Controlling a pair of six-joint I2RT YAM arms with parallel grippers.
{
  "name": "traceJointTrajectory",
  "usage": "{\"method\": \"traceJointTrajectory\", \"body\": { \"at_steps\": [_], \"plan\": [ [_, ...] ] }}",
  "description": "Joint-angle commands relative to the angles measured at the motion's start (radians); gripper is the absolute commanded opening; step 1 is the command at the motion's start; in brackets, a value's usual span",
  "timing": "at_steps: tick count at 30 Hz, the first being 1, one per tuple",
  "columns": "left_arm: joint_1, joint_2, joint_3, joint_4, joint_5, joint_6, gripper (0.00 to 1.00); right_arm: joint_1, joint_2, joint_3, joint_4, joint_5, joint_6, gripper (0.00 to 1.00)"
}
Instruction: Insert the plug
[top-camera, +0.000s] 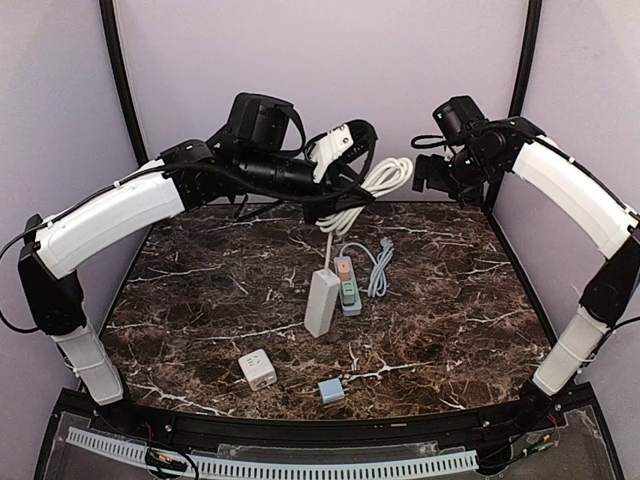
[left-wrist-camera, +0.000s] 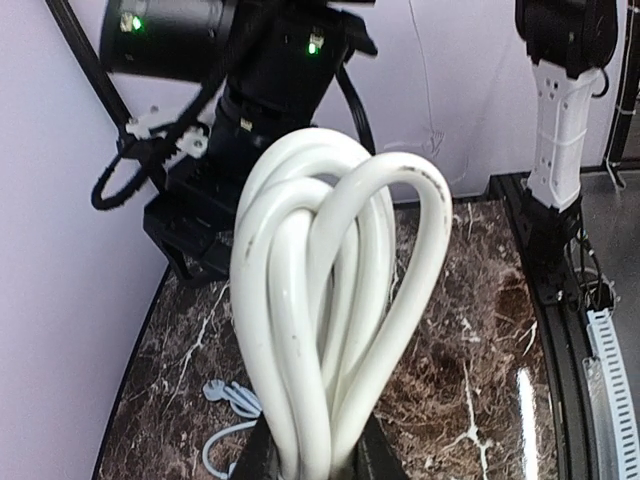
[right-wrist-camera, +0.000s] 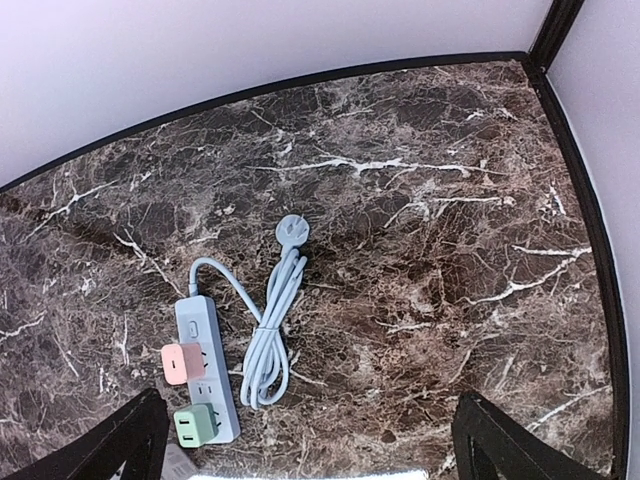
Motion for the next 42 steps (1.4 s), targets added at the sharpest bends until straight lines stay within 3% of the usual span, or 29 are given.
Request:
{"method": "traceJointTrajectory", "body": {
  "at_steps": [1,5,12,15,21,29,36,42],
  "plan": [
    [-0.006,-0.123,0.011,0.166,0.112,-0.111,0.01,-0.005,-0.008,0.014,0.009,0.009,-0.012,0.98],
    [-0.003,-0.221,-0.099,0.220,0.091,-0.122,0.01,-0.006,-0.003,0.004,0.026,-0.007,-0.008,0.98],
    [0.049,-0.514,-0.646,0.459,0.232,-0.149,0.01,-0.005,0.018,-0.010,0.055,-0.045,-0.015,0.98],
    [0.146,-0.587,-0.805,0.529,0.312,-0.215,0.01,-0.005,0.031,-0.004,0.062,-0.058,-0.024,0.98],
    [0.209,-0.632,-0.855,0.481,0.387,-0.179,0.01,-0.005,0.070,0.036,0.067,-0.085,-0.051,0.98],
    [0.277,-0.547,-0.883,0.476,0.456,-0.122,0.01,-0.005,0.067,-0.003,0.130,-0.174,-0.067,0.97],
    [0.378,-0.410,-0.986,0.708,0.558,-0.214,0.01,0.021,0.012,-0.189,0.296,-0.442,-0.121,0.93],
    [0.414,-0.314,-0.988,0.789,0.578,-0.239,0.01,0.138,0.028,-0.311,0.387,-0.604,-0.212,0.92]
  ]
}}
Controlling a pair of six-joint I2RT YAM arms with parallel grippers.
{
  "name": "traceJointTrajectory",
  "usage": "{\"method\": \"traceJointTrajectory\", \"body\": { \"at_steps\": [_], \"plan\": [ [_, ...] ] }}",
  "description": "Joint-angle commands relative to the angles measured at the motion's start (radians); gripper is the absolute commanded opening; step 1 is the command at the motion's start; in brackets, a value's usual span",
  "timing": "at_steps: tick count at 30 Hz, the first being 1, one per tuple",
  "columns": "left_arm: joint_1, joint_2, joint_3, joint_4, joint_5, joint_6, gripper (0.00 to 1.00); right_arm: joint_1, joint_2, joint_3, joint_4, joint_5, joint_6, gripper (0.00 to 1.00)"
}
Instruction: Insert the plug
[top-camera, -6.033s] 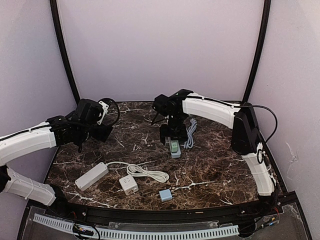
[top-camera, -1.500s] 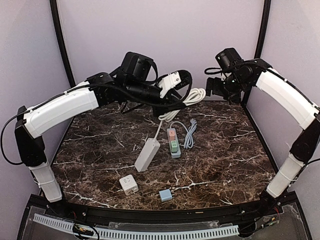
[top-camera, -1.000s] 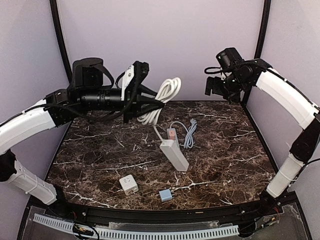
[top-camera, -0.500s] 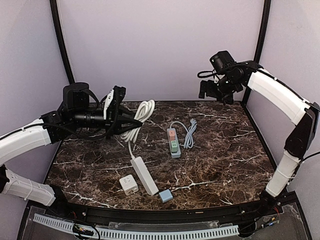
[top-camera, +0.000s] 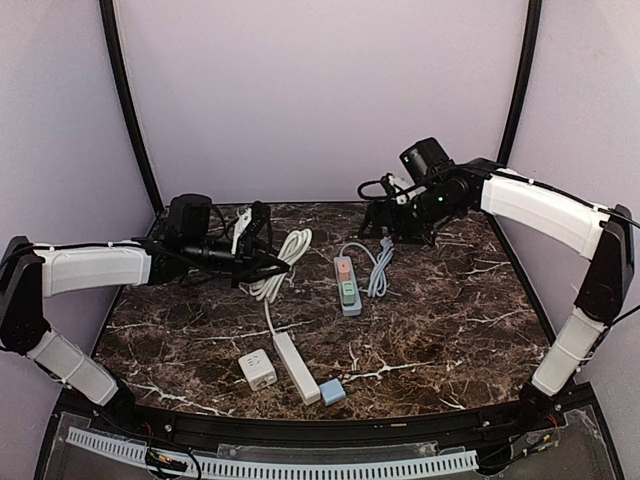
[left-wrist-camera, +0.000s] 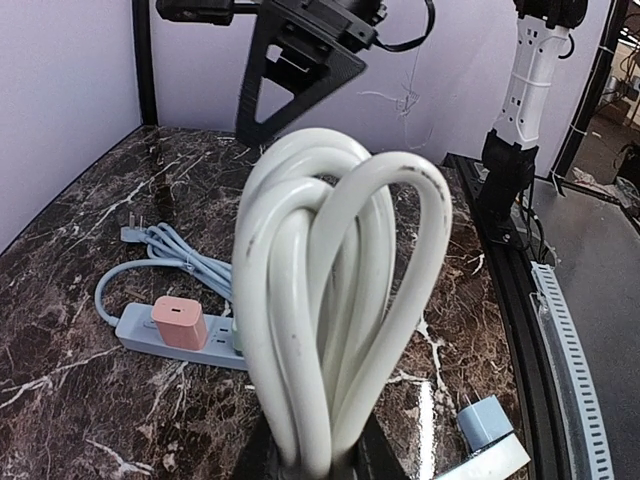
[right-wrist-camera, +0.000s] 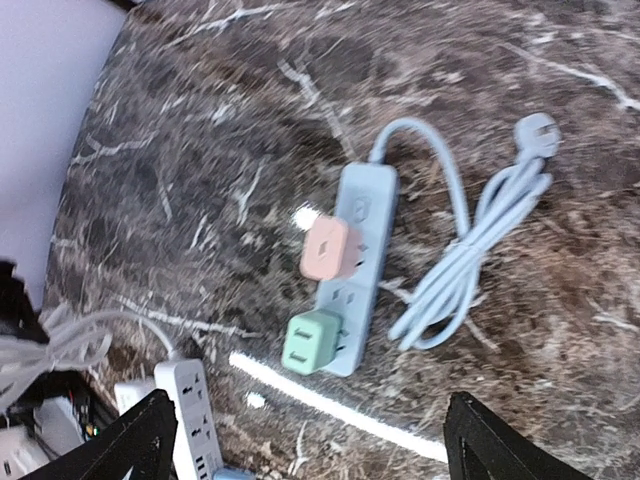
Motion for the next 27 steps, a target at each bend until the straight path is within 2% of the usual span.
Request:
{"method": "traceJointTrajectory", "body": {
  "at_steps": [1,4,8,10,12,13,14,15,18,19,20,22,24,27],
  "plan": [
    [0.034,0.004,-0.008,0.159,0.069,-0.045,0.01,0.097,0.006,-0.067,0.095,-0.168,-0.079,0.92],
    [0.065,0.027,-0.043,0.206,0.052,-0.060,0.01,0.160,0.033,-0.094,0.108,-0.218,-0.100,0.90],
    [0.090,0.058,-0.067,0.235,0.027,-0.072,0.02,0.240,0.073,-0.102,0.094,-0.209,-0.140,0.89],
    [0.096,0.063,-0.078,0.238,-0.013,-0.083,0.06,0.265,0.085,-0.119,0.091,-0.193,-0.142,0.88],
    [0.102,0.055,-0.099,0.246,-0.065,-0.093,0.17,0.274,0.091,-0.137,0.092,-0.183,-0.142,0.88],
    [0.107,0.047,-0.119,0.248,-0.098,-0.105,0.31,0.276,0.091,-0.143,0.093,-0.178,-0.142,0.87],
    [0.109,0.028,-0.130,0.251,-0.167,-0.111,0.38,0.278,0.090,-0.147,0.093,-0.166,-0.143,0.87],
    [0.115,0.016,-0.147,0.250,-0.201,-0.120,0.51,0.279,0.089,-0.150,0.091,-0.155,-0.143,0.87],
    [0.135,-0.051,-0.171,0.223,-0.308,-0.145,0.62,0.278,0.086,-0.152,0.086,-0.125,-0.151,0.87],
    [0.138,-0.063,-0.177,0.197,-0.329,-0.162,0.72,0.279,0.087,-0.152,0.083,-0.117,-0.153,0.87],
    [0.142,-0.086,-0.184,0.181,-0.374,-0.174,0.92,0.279,0.088,-0.149,0.080,-0.109,-0.155,0.87],
    [0.146,-0.124,-0.204,0.142,-0.438,-0.192,0.98,0.279,0.094,-0.144,0.073,-0.093,-0.157,0.87],
    [0.148,-0.161,-0.195,0.058,-0.507,-0.205,0.99,0.279,0.098,-0.137,0.067,-0.083,-0.156,0.87],
    [0.148,-0.187,-0.133,-0.164,-0.536,-0.210,0.99,0.280,0.094,-0.135,0.066,-0.059,-0.147,0.87]
  ]
}}
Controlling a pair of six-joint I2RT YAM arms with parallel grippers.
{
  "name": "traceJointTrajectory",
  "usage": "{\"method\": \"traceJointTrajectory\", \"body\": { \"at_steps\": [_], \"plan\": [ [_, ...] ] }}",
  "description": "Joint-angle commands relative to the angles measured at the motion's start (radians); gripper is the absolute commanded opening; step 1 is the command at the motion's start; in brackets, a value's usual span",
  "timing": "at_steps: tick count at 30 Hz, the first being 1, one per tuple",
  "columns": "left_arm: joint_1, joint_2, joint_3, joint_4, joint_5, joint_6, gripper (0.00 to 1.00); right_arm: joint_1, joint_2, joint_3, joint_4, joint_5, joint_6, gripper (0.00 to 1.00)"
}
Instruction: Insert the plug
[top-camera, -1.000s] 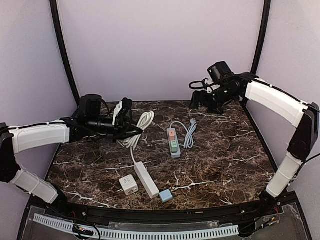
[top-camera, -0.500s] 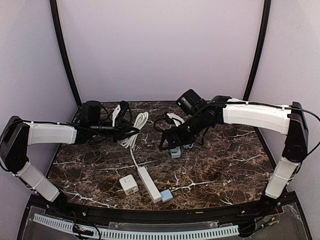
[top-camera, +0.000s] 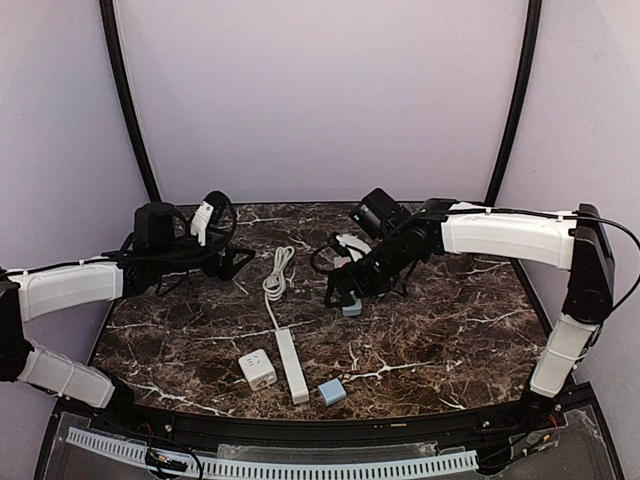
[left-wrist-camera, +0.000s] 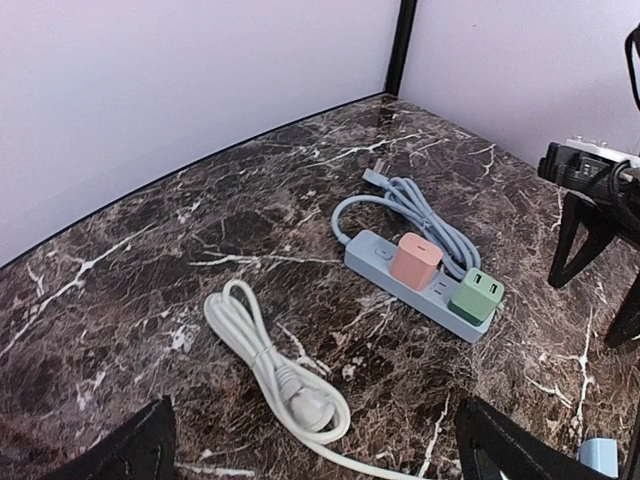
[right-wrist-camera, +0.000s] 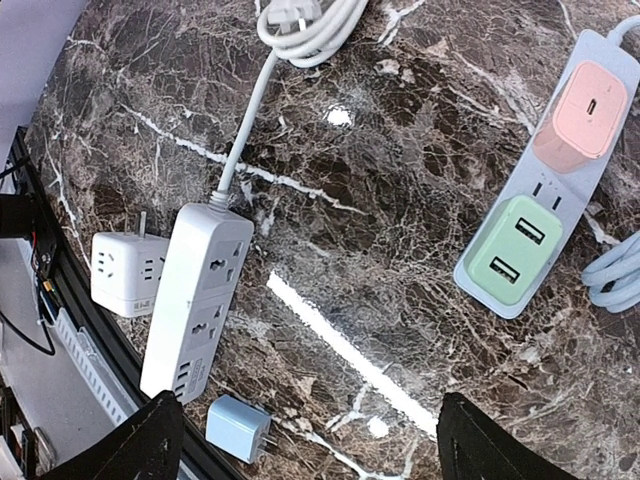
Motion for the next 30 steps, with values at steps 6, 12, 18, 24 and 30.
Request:
{"method": "traceJointTrajectory", "body": {
  "at_steps": [6,12,18,24,30],
  "plan": [
    [0.003,0.003,0.229,-0.653,-0.171,-0.193,0.99,-0.002,0.026,0.067,-0.069,0.250,0.054,0.88],
    [0.003,0.179,0.477,-1.021,-0.186,-0.447,0.99,-0.016,0.025,0.127,-0.129,0.419,0.158,0.91],
    [-0.019,0.280,0.527,-1.144,-0.211,-0.680,0.99,-0.057,0.010,0.168,-0.145,0.444,0.139,0.92],
    [-0.158,0.395,0.739,-1.417,-0.325,-0.790,0.95,-0.124,-0.014,0.228,-0.233,0.414,0.110,0.93],
    [-0.290,0.491,0.864,-1.557,-0.304,-0.931,0.91,-0.140,-0.105,0.136,-0.217,0.390,0.078,0.93]
  ]
}}
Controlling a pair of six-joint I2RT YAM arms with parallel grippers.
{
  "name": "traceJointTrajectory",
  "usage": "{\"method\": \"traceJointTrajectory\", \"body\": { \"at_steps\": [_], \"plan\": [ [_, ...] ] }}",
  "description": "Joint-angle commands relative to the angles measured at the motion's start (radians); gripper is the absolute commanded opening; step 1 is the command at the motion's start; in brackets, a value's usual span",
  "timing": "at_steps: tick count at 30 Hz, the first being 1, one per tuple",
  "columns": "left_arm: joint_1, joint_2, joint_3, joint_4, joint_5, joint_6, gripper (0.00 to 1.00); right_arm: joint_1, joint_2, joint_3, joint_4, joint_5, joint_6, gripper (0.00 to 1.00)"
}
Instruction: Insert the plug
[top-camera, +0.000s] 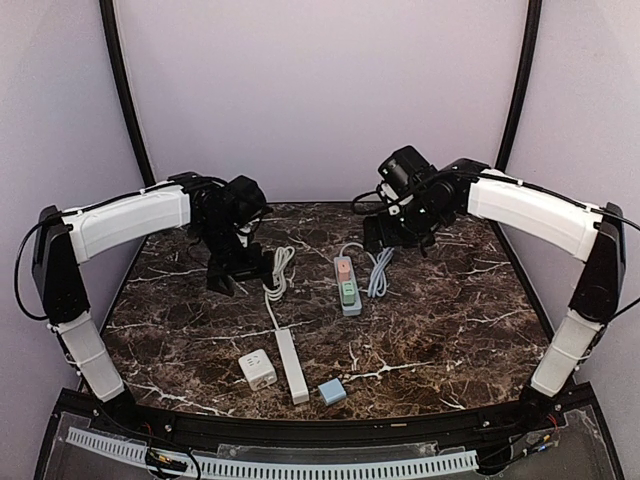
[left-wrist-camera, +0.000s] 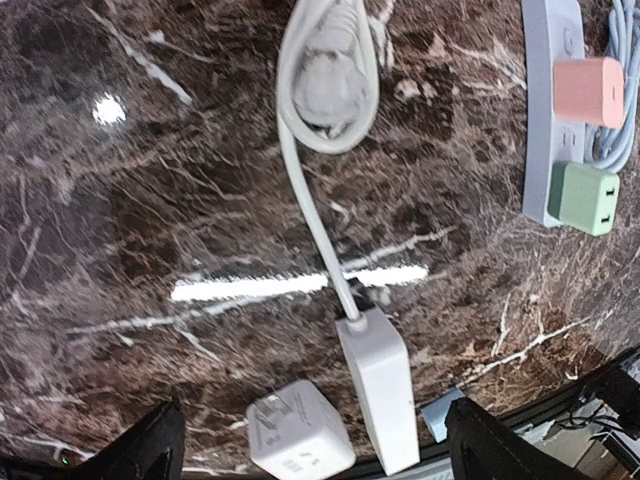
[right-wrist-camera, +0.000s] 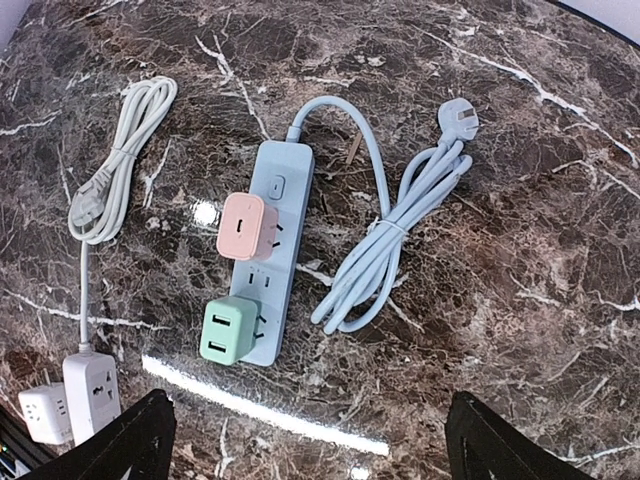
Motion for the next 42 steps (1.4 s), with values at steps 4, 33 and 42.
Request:
{"method": "traceJointTrajectory", "body": {
  "at_steps": [4,33,42],
  "plan": [
    [-0.094,0.068,0.005,-0.139,0.087,-0.234,0.85,-0.014,-0.113,-0.116,0.015,-0.035,-0.070,0.94],
    [-0.216,0.271,0.001,0.099,0.151,-0.330,0.07,-0.038,-0.184,-0.236,0.044,-0.050,-0.154,0.94],
    [-0.176,0.273,0.074,0.314,0.215,-0.151,0.01,-0.039,-0.164,-0.173,0.006,-0.028,-0.148,0.94]
  ]
}}
